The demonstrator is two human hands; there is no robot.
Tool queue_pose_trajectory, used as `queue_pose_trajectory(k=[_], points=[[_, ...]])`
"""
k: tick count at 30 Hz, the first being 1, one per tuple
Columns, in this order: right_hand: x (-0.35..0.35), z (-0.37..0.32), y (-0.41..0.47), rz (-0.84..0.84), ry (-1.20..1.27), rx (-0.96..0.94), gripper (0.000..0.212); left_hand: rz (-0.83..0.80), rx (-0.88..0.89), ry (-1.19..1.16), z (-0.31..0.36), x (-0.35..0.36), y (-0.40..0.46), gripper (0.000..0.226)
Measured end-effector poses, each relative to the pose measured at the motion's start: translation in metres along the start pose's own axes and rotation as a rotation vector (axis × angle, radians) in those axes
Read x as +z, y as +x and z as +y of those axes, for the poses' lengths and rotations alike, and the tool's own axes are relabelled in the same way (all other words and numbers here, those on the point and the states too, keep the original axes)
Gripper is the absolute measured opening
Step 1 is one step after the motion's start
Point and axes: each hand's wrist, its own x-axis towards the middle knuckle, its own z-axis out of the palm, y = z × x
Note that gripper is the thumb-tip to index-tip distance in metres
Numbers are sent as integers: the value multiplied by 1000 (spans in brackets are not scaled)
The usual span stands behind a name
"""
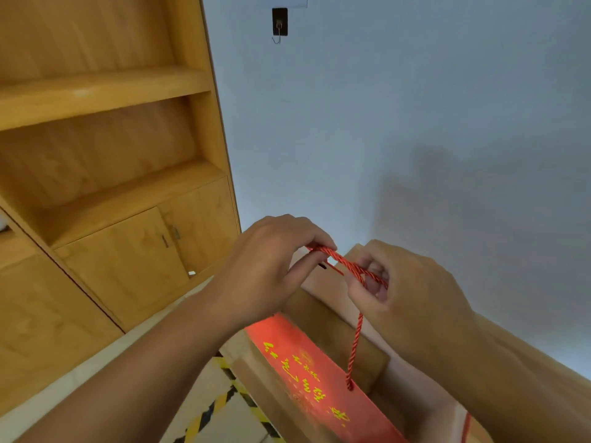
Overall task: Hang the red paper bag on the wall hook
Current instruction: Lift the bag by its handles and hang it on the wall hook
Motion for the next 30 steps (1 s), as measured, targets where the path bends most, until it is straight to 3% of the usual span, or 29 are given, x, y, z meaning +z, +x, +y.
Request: queue_pose_trajectory(k=[3,9,17,24,30], points=[[12,-6,46,18,43,11,41,-12,-28,1,-34,-13,27,13],[38,-35,131,3,-10,24,10,-34,-33,0,-114,-42,77,13],[103,-88,229,53,-96,57,14,-57,48,-10,-245,-75,117,12],[172,-152,314,102,-226,236,11,-190,186,-92,-381,-107,159,11],[208,-203,366,93,-230,344,12,-256,248,-165,-457,-141,183,8]])
